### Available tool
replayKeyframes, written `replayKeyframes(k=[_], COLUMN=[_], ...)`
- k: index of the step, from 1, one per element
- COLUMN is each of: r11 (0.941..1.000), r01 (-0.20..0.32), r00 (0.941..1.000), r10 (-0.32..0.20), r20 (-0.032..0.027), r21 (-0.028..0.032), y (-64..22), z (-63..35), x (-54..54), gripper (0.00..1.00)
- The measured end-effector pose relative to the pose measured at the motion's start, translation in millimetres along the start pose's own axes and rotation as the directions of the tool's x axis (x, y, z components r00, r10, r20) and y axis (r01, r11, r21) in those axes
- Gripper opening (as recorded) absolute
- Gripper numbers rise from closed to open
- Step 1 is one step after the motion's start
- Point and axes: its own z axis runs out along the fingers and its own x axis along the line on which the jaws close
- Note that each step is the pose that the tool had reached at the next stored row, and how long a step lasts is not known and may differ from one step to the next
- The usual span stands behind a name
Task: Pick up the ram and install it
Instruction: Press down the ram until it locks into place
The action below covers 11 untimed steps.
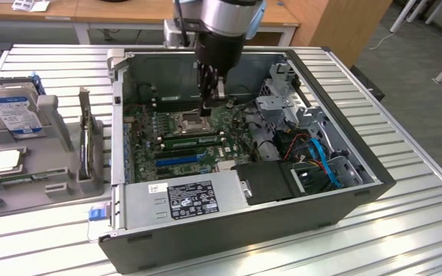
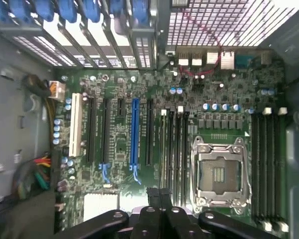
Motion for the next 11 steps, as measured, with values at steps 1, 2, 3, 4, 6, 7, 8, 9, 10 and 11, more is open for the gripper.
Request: replayKeyframes(k=[1,2,3,4,6,7,8,9,10,11], r11=[1.0,1.0,1.0,1.0,0.9998,0.9998,0.9998,0.9997,0.9997,0.9996], r01=[0.002,0.002,0.002,0.002,0.019,0.021,0.022,0.024,0.025,0.027], r00=[1.0,1.0,1.0,1.0,0.9998,0.9998,0.9998,0.9997,0.9997,0.9996], r10=[-0.002,-0.002,-0.002,-0.002,-0.019,-0.021,-0.022,-0.024,-0.025,-0.027], r20=[-0.0004,0.0,0.0,0.0,-0.0014,-0.0016,-0.0019,-0.0019,-0.002,-0.0021], r21=[-0.0001,0.0001,0.0002,0.0001,0.0008,0.0008,0.001,0.001,0.0011,0.0011], y=[0.3,0.3,0.3,0.3,0.3,0.3,0.3,0.3,0.3,0.3], z=[-2.8,-2.9,-2.9,-2.9,-3.0,-3.0,-3.1,-3.0,-3.0,-3.0], x=[0.2,0.1,0.2,0.1,0.1,0.1,0.2,0.1,0.1,0.1], gripper=[0.1,0.1,0.1,0.1,0.1,0.1,0.1,0.1,0.1,0.1])
